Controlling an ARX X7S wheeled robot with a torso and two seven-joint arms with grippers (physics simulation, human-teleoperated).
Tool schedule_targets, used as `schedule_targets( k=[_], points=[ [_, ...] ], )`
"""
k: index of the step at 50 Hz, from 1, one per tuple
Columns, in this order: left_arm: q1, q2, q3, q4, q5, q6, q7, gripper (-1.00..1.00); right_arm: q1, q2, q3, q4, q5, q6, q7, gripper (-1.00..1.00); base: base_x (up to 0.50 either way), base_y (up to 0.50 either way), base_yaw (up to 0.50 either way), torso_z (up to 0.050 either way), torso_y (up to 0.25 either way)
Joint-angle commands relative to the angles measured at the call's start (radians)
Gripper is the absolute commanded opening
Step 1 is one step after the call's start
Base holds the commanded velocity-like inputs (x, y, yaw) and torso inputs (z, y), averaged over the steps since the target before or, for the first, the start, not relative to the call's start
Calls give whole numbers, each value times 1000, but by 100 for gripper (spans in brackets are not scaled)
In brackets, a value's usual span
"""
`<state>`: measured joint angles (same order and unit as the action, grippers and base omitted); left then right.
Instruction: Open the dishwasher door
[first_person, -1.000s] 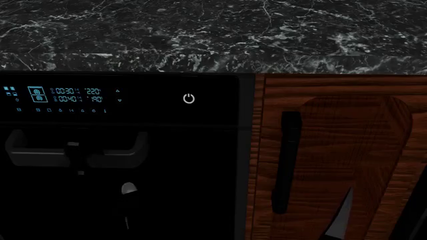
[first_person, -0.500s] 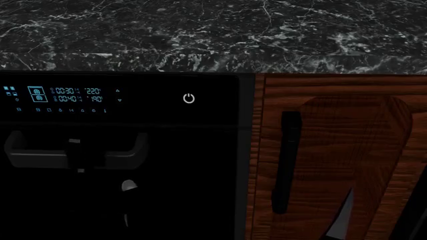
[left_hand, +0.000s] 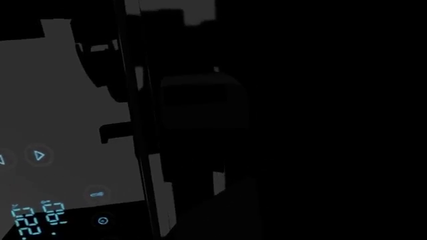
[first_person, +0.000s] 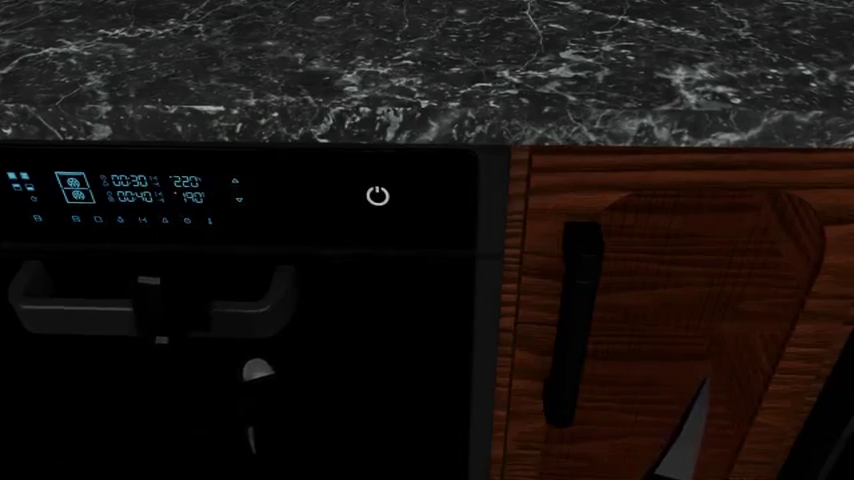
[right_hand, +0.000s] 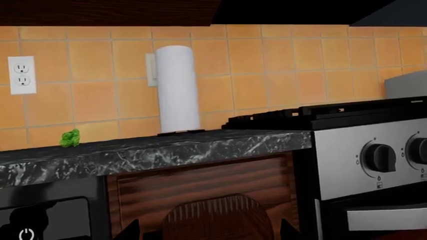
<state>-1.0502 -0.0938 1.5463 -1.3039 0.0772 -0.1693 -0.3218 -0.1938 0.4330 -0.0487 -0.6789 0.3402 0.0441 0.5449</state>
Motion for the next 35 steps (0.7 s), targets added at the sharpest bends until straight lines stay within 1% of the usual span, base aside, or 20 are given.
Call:
schedule_targets(
  k=[1,7,14,17,27,32,35],
  points=[
    [-10,-2,74,-3,-32,21,-37,-100,-2,0,-2,8,2,-12,-2,100,0,0,0,0,0],
    [-8,-10,81,9,-28,26,-26,-100,3,2,-5,1,2,-3,1,100,0,0,0,3,0],
    [-12,-102,82,232,-28,-91,-1,-100,4,5,-7,-4,3,3,4,100,0,0,-1,0,1],
    [-14,-153,85,362,-26,-162,16,-100,5,6,-8,-5,4,3,4,100,0,0,-1,0,0],
    [-12,-237,93,558,-22,-266,38,-100,-5,2,-7,9,2,-20,0,100,0,0,-1,0,1],
    [-16,-297,100,707,-12,-353,49,-100,-6,2,-9,11,1,-23,1,100,0,0,-1,2,2],
    [-16,-320,101,765,-11,-385,54,-100,-5,2,-10,10,1,-22,2,100,0,0,-1,0,0]
  ],
)
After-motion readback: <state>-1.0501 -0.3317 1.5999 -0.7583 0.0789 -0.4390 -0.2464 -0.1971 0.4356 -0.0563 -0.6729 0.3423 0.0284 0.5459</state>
